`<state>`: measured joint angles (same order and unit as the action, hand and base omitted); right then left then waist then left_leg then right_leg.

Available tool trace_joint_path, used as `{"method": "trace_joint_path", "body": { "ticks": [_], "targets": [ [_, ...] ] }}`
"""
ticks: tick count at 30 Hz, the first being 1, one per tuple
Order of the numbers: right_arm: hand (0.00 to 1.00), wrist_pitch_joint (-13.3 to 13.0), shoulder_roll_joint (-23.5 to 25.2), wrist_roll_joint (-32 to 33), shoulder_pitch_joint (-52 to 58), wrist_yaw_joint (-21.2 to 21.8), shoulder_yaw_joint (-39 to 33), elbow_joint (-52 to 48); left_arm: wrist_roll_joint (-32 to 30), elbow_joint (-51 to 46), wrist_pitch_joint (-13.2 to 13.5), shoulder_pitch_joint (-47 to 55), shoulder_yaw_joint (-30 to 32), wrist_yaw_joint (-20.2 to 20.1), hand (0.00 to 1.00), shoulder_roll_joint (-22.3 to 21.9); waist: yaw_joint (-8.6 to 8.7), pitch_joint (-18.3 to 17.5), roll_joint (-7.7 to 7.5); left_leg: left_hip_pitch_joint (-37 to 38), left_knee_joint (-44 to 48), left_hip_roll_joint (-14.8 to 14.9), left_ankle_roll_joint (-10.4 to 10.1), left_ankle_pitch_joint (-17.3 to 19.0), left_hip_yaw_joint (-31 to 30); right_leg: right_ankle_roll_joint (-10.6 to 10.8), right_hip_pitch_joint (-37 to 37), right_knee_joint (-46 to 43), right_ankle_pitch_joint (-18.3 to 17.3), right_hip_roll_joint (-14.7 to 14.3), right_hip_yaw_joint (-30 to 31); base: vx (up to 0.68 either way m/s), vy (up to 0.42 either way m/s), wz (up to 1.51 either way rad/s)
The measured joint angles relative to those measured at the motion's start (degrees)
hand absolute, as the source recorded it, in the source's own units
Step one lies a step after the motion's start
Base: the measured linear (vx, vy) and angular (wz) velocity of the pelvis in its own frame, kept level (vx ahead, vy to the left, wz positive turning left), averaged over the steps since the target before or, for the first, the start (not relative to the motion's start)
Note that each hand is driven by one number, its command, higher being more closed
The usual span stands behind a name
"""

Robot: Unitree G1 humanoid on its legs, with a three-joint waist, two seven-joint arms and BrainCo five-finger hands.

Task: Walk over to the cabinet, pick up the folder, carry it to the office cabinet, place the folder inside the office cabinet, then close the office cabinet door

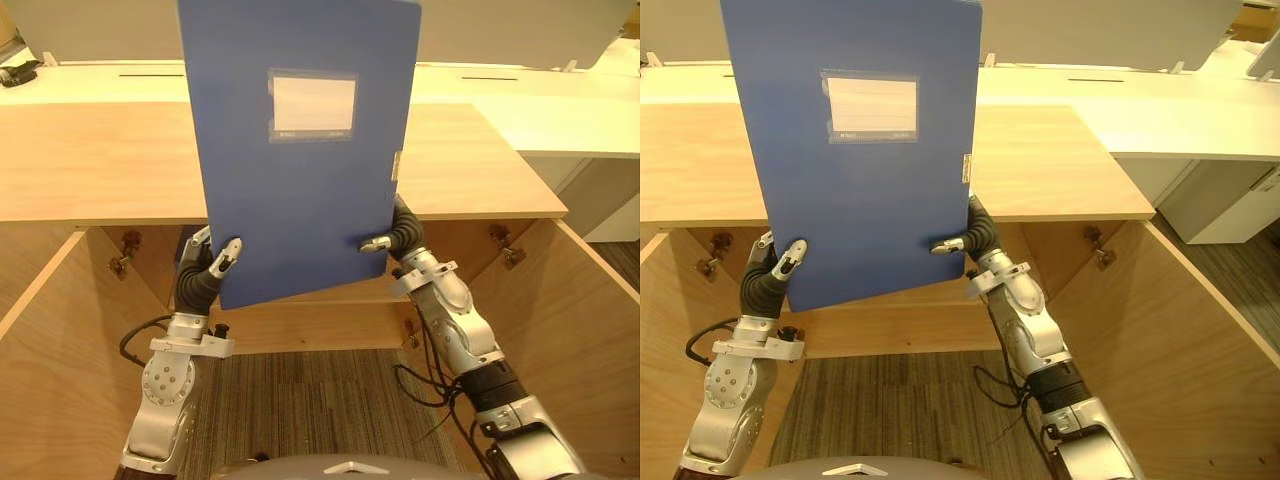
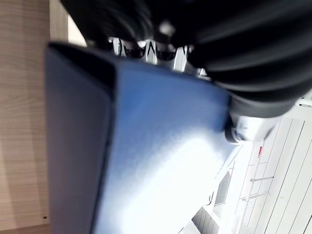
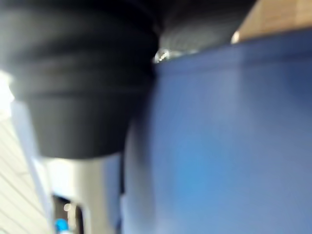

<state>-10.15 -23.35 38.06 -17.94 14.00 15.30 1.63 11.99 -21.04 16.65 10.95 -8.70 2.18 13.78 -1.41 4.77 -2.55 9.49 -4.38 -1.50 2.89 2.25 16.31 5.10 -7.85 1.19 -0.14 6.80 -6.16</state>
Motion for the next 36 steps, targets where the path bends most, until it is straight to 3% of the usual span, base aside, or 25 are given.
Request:
{"method": "trace_joint_path", "body": {
  "ticks": [13, 20, 26, 27, 36],
  "targets": [
    [1.0, 1.9, -9.8, -0.1, -2.7, 4.3, 8.7, 3.9, -0.1, 1.8, 0.3, 0.0, -1.2, 0.0, 1.0, 6.2, -0.15, 0.0, -0.04, -2.6, 3.9, -0.4, 0.7, 1.4, 0.1, 0.0, 0.9, 0.1, 0.8, 0.9, 0.7, -0.05, -0.01, -0.01],
    [1.0, 1.8, -9.7, -0.2, -2.3, 4.2, 8.7, 4.1, -1.8, 1.8, 0.3, 0.0, -1.6, 0.3, 1.0, 6.4, 0.01, 0.0, 0.05, -2.9, 4.3, -0.5, 0.9, 1.1, 0.3, 0.0, 1.2, 0.1, 0.9, 1.1, 0.7, -0.04, -0.016, -0.01],
    [1.0, 1.4, -3.8, -3.0, 2.0, 3.5, 3.4, 3.7, -4.5, 1.8, 0.4, -0.1, -1.6, 0.8, 1.0, 4.2, 0.02, -0.1, 0.24, -2.9, 4.3, -1.0, 1.1, 0.8, 0.2, 0.0, 1.2, 0.0, 0.9, 1.3, 0.7, -0.04, -0.008, 0.0],
    [1.0, 1.3, -2.0, -3.9, 2.8, 2.9, 2.0, 3.5, -4.8, 1.8, 0.4, -0.2, -1.6, 0.9, 0.0, 3.3, 0.05, -0.2, 0.31, -2.8, 4.3, -1.0, 1.2, 0.8, 0.2, 0.0, 1.2, 0.0, 0.9, 1.4, 0.7, -0.04, -0.003, 0.0],
    [1.0, -0.3, 7.5, -6.4, 5.0, -1.8, -4.5, -2.1, -6.6, 1.4, 3.0, -0.4, -1.5, 0.8, 0.0, -2.1, 0.04, -0.4, 0.61, -2.8, 4.3, -1.6, 1.3, 0.5, 0.1, 0.0, 1.2, -0.1, 0.7, 1.9, 0.7, -0.05, 0.004, 0.01]
  ]
}}
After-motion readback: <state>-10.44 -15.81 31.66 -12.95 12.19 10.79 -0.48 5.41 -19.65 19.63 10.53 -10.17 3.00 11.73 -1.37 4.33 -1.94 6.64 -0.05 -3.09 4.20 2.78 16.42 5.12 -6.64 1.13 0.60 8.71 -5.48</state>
